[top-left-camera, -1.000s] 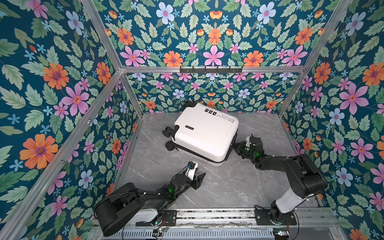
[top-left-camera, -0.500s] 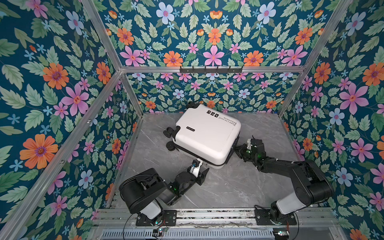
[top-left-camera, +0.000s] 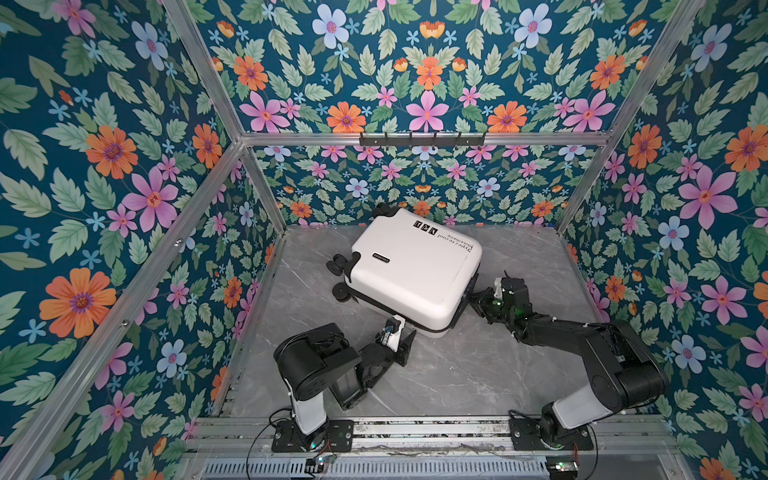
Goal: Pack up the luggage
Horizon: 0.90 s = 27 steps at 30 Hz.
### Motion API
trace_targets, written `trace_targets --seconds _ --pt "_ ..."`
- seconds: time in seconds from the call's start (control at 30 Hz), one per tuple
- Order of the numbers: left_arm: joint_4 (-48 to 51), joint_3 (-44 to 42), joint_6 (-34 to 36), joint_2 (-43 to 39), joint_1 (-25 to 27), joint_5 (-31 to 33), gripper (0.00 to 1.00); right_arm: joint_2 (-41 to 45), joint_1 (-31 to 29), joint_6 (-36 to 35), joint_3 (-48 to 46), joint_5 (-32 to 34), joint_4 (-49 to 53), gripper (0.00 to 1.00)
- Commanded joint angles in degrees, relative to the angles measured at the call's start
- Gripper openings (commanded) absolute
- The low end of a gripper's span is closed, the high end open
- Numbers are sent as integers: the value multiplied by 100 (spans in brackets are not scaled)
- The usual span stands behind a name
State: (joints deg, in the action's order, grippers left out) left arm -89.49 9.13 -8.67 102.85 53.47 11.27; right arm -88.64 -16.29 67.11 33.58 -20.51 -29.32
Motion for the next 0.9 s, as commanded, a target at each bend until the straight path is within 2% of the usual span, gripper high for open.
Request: trace_targets --seconds 0.0,0.13,0.73,0.87 --pt "-446 121 -21 124 -4 -29 43 49 -31 87 61 -237 -517 0" --pt "-366 271 -29 248 5 -90 34 24 -58 109 61 -225 -513 0" --pt "-466 432 -118 498 67 -170 25 30 -67 101 53 -246 -480 0" --pt "-455 423 -109 469 76 -189 16 43 -68 115 52 -243 -485 0"
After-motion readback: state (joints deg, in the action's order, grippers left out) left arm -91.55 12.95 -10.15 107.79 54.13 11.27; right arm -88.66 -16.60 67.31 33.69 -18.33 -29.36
